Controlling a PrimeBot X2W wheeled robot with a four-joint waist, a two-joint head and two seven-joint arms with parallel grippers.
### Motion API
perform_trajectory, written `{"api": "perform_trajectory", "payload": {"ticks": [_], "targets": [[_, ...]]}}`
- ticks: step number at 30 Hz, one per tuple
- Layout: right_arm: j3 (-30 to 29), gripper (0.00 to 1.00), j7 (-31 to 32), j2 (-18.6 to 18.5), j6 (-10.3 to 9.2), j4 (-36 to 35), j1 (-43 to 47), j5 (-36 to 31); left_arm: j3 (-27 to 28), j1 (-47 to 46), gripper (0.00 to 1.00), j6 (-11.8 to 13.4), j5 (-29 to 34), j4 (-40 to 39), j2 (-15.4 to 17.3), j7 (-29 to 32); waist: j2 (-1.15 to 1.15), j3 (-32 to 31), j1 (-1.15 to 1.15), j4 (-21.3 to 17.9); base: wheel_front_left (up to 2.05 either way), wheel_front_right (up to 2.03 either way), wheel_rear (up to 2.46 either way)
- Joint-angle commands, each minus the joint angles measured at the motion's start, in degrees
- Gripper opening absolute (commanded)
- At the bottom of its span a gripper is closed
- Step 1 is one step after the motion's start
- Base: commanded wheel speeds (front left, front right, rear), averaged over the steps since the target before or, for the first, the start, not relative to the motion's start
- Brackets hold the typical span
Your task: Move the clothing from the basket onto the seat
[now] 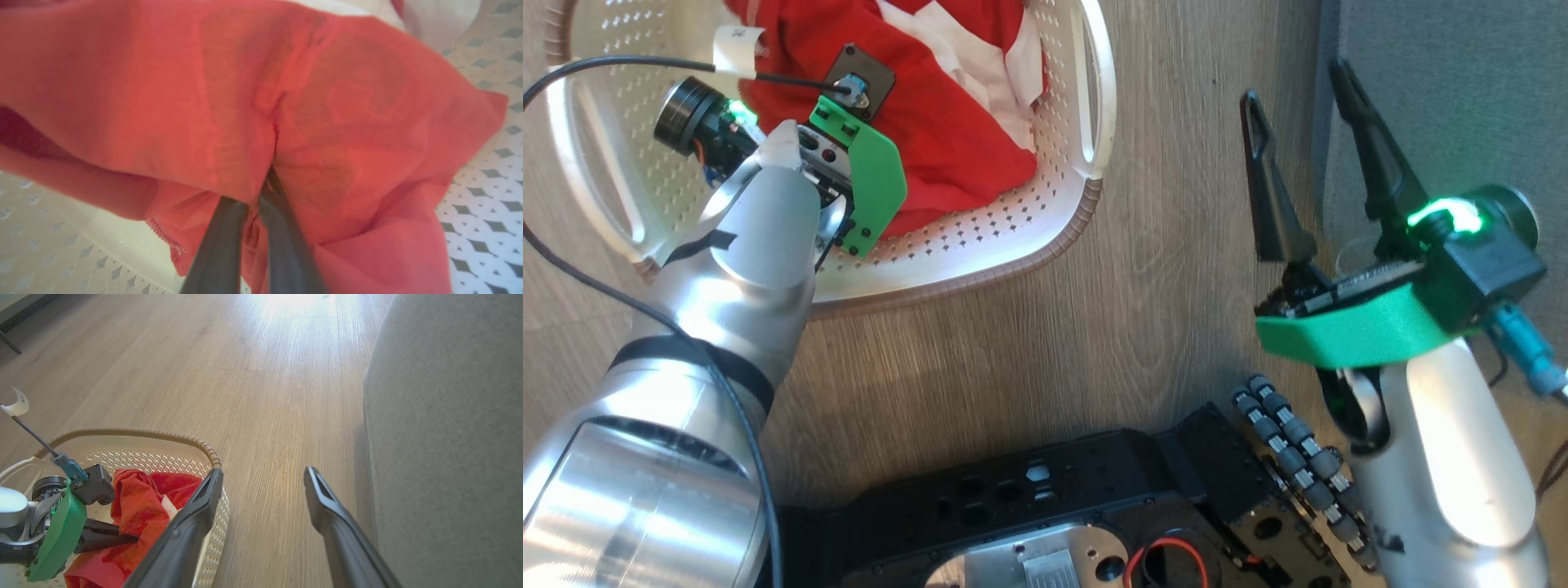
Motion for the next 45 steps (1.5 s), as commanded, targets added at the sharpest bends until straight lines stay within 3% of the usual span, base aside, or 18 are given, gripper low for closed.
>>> {"api": "perform_trajectory", "payload": {"ticks": [1,7,17,22,28,36,45], "targets": [[1.14,1.00,0.10,-0.48,-0.02,-0.87,1.18,1.04,0.58,0.90,0.00,0.33,-0.38,-0.52,0.78,-0.95,0.00,-0.75,0.00,0.19,0.00,0.00,0.00],[1.29,1.00,0.10,-0.48,-0.02,2.80,-1.36,0.54,0.85,2.14,0.00,1.32,-1.73,-0.51,0.78,-3.35,0.00,-5.10,0.00,0.75,0.00,0.00,0.00],[-0.01,1.00,0.10,-0.48,-0.02,8.37,-0.55,0.28,1.32,8.28,0.00,0.79,-8.33,-2.28,0.78,-9.72,0.00,-17.35,0.00,2.47,0.00,0.00,0.00],[-0.58,1.00,0.10,-0.48,-0.02,10.65,1.07,1.20,0.89,12.38,0.00,1.93,-11.24,-5.97,0.78,-11.63,0.00,-24.18,0.00,3.27,0.00,0.00,0.00],[-0.69,1.00,0.10,-0.48,-0.02,12.15,4.22,1.51,2.61,20.71,0.00,3.80,-11.26,-18.22,1.21,-11.73,0.00,-32.06,0.00,4.44,0.00,0.00,0.00],[-0.75,1.00,0.10,-0.48,-0.02,12.68,8.06,-0.90,5.67,29.37,0.00,3.01,-9.06,-30.47,1.80,-11.74,0.00,-40.58,0.00,6.60,0.00,0.00,0.00],[0.59,1.00,0.10,-0.48,-0.02,12.45,12.69,0.92,14.29,39.38,0.00,2.99,-7.46,-47.56,1.31,-11.75,0.00,-51.81,0.00,7.73,0.00,0.00,0.00]]}}
